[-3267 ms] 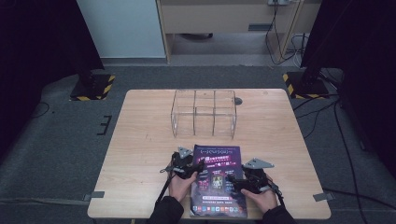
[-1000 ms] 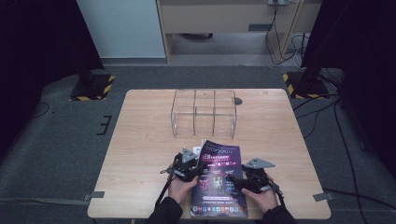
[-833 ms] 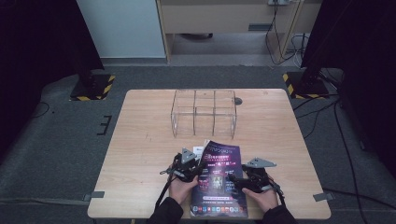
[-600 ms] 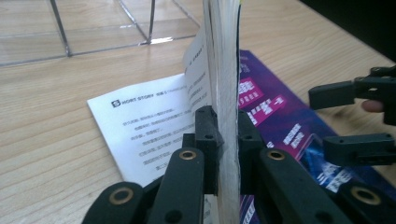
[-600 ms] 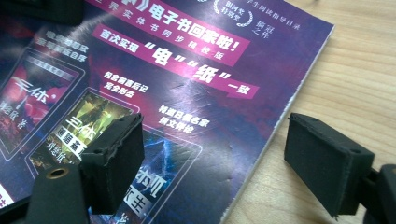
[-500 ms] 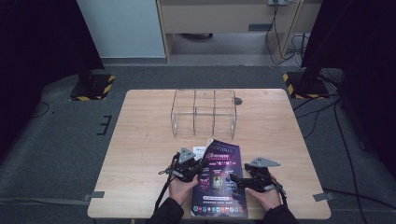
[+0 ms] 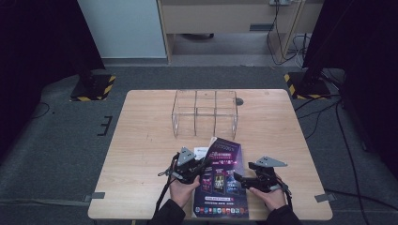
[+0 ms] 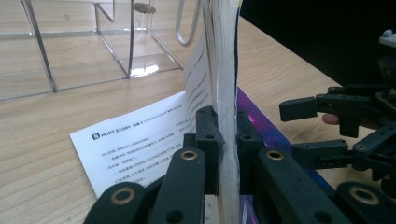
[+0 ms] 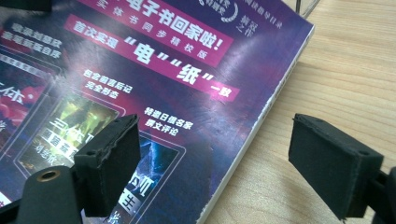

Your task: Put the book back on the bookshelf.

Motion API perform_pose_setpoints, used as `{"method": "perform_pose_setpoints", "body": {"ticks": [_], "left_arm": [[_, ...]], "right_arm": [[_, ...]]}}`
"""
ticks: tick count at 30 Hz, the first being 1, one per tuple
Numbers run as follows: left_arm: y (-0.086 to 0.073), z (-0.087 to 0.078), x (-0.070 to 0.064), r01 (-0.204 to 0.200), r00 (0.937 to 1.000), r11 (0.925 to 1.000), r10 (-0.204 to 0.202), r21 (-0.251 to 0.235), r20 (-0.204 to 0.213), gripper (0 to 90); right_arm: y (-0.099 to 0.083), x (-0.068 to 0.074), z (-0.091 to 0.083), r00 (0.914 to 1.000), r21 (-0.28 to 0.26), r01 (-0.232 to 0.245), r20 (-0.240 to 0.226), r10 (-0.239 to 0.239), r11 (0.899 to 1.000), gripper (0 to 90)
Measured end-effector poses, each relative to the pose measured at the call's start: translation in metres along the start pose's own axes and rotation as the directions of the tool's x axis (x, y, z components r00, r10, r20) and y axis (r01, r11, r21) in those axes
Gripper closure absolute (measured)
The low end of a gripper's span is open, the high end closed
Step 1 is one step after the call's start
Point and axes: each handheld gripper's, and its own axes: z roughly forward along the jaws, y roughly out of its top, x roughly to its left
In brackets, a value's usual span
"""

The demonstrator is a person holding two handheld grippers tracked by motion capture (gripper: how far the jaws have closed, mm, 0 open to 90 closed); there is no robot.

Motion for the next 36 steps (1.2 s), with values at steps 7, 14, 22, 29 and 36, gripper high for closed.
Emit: {"method": "perform_pose_setpoints", "body": {"ticks": [7,14,22,29,36], "left_arm": [[0.007,-0.009,-0.005,-0.012,0.9998,0.9989,0.013,-0.045,0.012,83.9],[0.014,-0.018,-0.007,-0.020,0.9997,0.9961,0.021,-0.086,0.014,84.0],[0.016,-0.023,-0.006,-0.018,0.9997,0.9934,0.019,-0.113,0.013,84.0],[0.019,-0.027,-0.005,-0.023,0.9995,0.9912,0.026,-0.130,0.017,84.0],[0.020,-0.028,-0.005,-0.028,0.9994,0.9905,0.031,-0.135,0.018,84.0]], "right_arm": [[0.007,-0.001,-0.008,0.9998,-0.038,0.003,-0.019,-0.004,0.999,15.7],[0.011,0.000,-0.008,0.9994,-0.050,0.000,-0.035,-0.002,0.999,15.8],[0.020,0.003,0.002,0.9975,-0.048,0.006,-0.070,-0.009,0.999,16.1],[0.020,0.002,0.009,0.9948,-0.034,-0.014,-0.101,0.010,0.999,16.3],[0.018,0.005,0.017,0.9870,-0.014,-0.041,-0.156,0.038,0.999,16.5]]}}
